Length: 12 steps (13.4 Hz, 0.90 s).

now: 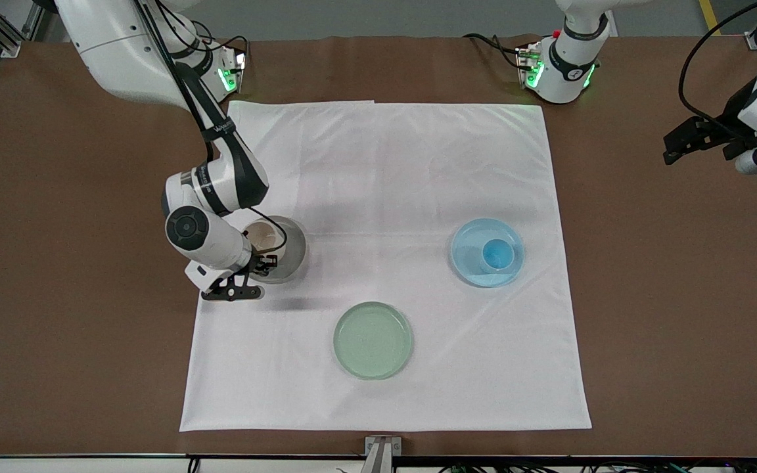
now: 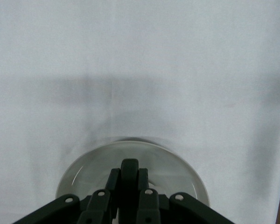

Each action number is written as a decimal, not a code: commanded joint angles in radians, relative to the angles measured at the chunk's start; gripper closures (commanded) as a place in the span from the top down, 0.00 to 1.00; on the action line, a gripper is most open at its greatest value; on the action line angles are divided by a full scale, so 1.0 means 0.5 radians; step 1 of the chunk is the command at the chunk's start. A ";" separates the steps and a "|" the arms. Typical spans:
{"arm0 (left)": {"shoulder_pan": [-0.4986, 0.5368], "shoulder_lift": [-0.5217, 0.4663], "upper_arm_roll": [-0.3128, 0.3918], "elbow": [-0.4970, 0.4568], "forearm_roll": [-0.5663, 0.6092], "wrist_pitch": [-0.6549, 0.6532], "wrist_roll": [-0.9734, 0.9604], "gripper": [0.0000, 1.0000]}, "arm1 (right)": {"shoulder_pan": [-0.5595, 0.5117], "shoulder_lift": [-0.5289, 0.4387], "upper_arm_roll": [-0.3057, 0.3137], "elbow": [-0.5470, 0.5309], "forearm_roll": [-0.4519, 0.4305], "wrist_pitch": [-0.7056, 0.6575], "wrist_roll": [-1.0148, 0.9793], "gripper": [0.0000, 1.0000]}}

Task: Place blue cup in blue plate and white mug in gray plate
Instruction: 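Lower the white mug onto the gray plate with the right gripper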

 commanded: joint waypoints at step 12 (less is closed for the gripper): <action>-0.067 -0.115 0.036 -0.067 -0.040 0.042 0.039 1.00 | -0.196 -0.554 -0.036 0.034 -0.004 -0.866 -0.006 1.00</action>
